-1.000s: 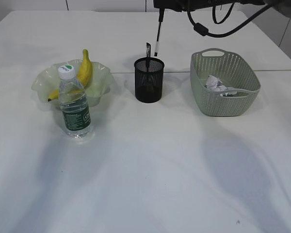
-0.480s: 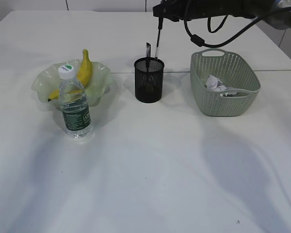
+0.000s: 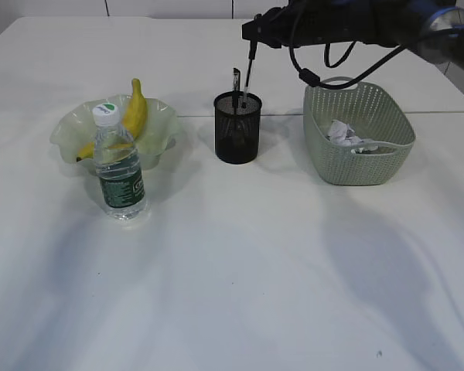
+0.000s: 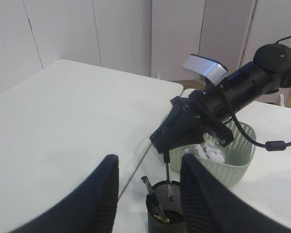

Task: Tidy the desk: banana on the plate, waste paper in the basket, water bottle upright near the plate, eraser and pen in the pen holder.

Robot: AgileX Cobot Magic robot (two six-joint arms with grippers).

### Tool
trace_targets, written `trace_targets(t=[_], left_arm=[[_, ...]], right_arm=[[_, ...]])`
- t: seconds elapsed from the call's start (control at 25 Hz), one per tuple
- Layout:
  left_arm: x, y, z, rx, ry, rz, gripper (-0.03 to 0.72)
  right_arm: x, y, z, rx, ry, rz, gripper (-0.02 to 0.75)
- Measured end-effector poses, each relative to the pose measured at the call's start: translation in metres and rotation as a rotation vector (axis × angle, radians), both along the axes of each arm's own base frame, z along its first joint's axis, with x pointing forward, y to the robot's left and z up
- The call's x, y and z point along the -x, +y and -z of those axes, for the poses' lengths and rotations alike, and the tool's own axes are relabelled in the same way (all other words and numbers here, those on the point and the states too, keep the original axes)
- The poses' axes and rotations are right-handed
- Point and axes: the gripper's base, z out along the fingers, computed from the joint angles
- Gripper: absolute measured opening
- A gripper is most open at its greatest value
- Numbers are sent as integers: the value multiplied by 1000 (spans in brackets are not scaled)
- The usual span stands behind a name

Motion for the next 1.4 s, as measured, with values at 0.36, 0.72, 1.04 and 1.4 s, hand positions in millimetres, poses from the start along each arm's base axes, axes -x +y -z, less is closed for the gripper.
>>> trace_targets(t=[0.36, 0.72, 1.04, 1.4], left_arm=[[0, 0, 0, -4, 2, -2, 288], [-1, 1, 2, -26, 4, -10, 285], [-1, 2, 3, -38, 5, -15, 285], [-1, 5, 4, -46, 7, -22, 285]], right_arm=[[-2, 2, 18, -16, 46, -25, 91], [-2, 3, 18, -19, 47, -27, 164], [-2, 3, 18, -21, 47, -30, 225], [1, 3, -11, -34, -27, -31, 228]])
